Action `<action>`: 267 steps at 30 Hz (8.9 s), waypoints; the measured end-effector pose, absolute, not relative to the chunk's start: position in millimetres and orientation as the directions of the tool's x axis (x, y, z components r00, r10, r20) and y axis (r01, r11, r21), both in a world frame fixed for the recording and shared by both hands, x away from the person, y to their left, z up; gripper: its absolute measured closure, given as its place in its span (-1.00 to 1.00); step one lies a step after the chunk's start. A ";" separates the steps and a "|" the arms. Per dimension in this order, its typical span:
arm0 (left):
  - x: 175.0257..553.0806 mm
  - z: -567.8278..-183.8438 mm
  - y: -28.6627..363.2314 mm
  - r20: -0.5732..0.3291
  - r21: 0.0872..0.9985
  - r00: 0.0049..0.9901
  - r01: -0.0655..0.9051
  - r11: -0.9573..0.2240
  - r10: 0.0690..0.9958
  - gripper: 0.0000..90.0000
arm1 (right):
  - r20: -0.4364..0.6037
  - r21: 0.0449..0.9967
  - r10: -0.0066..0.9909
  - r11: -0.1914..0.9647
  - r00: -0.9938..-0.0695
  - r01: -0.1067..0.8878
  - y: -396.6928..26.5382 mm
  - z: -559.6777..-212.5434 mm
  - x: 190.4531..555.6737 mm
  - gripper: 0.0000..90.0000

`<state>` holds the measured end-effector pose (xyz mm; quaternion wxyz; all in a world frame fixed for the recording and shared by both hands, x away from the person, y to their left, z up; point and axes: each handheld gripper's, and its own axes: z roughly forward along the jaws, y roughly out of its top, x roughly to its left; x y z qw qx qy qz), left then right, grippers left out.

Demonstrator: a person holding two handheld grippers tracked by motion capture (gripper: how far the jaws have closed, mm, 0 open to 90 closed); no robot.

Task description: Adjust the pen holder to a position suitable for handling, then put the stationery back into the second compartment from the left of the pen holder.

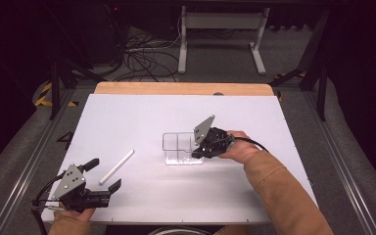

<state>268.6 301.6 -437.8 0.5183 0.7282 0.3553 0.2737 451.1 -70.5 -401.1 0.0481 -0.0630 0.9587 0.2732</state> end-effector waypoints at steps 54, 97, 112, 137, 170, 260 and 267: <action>285.8 -427.1 298.6 0.024 0.940 0.617 0.254 -0.227 0.787 -0.97 | -0.131 0.887 0.369 0.458 -0.920 0.058 -137.8 -355.2 403.4 -0.99; 331.7 -395.5 286.6 -0.033 0.837 0.696 0.412 -0.361 0.717 -0.91 | -0.015 0.954 0.621 0.244 -0.783 0.176 -234.2 -446.5 337.1 -0.97; 342.2 -398.4 289.7 -0.023 0.784 0.665 0.475 -0.399 0.746 -0.80 | -0.008 0.955 0.609 0.241 -0.793 0.175 -233.2 -448.4 337.5 -0.96; 375.6 -414.0 286.8 -0.029 0.587 0.593 0.661 -0.466 0.804 -0.49 | -0.003 0.951 0.588 0.252 -0.809 0.180 -230.6 -449.9 337.8 -0.95; 405.5 -437.8 271.4 0.009 0.367 0.570 0.763 -0.533 0.822 0.29 | -0.004 0.943 0.577 0.274 -0.816 0.189 -228.0 -452.6 338.9 -0.94; 361.5 -372.0 264.4 -0.106 0.974 0.719 0.214 -0.074 0.687 0.74 | -0.002 0.944 0.570 0.272 -0.822 0.187 -226.4 -454.5 338.4 -0.94; 365.3 -367.0 247.2 -0.112 0.982 0.762 0.182 -0.045 0.638 0.74 | -0.002 0.944 0.567 0.272 -0.823 0.185 -226.4 -454.5 338.3 -0.94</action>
